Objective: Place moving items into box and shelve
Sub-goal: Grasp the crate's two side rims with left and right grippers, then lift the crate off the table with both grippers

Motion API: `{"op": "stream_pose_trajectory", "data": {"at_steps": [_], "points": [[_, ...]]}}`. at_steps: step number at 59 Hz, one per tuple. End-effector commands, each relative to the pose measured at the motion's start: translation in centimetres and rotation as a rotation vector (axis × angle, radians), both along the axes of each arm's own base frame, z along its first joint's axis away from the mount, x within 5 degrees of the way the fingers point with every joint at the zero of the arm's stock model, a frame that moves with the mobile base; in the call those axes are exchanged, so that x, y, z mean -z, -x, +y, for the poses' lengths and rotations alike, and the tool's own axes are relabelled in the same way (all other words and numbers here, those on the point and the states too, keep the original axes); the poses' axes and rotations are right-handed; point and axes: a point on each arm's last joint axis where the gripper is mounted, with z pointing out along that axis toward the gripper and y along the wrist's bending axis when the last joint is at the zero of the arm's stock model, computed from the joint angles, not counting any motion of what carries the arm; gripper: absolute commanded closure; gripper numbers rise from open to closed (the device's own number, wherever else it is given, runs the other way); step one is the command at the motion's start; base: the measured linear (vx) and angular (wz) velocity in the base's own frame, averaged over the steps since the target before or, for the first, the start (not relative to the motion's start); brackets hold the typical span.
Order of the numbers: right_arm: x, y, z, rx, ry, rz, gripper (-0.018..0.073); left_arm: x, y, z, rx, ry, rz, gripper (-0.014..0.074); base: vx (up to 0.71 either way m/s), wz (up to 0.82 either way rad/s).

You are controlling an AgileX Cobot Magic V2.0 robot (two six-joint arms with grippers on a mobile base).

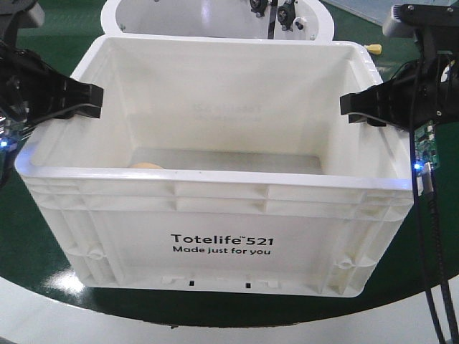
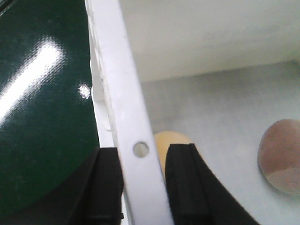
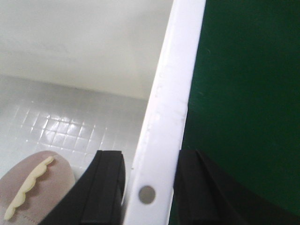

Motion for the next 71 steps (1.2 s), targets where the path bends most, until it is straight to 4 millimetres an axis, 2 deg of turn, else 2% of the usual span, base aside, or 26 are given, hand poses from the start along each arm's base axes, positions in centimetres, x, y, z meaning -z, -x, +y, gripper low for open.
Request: {"op": "stream_pose_trajectory", "data": {"at_steps": [1,8,29,40,71], "points": [[-3.6,0.1,0.1,0.021,-0.081,-0.21,0.0568,-4.5,1.3,-0.2,-0.003,0.118,-0.222,0.0604,0.0,0.0],[-4.4,0.5,0.0,0.018,-0.086,-0.243,0.0568,-5.4,2.1,0.1,-0.003,0.127,-0.256,0.0604,0.0,0.0],[-8.8,2.6,-0.6,0.016,-0.117,-0.393,0.0568,-7.5,3.8,0.6,-0.015,0.159,-0.367,0.0604,0.0,0.0],[-9.3,3.1,-0.8,0.016,-0.115,-0.411,0.0568,-8.5,4.7,1.0,-0.023,0.176,-0.428,0.0604,0.0,0.0],[-9.2,3.1,-0.7,0.016,-0.121,-0.406,0.0568,-8.4,4.7,0.9,-0.02,0.173,-0.417,0.0603,0.0,0.0]]}}
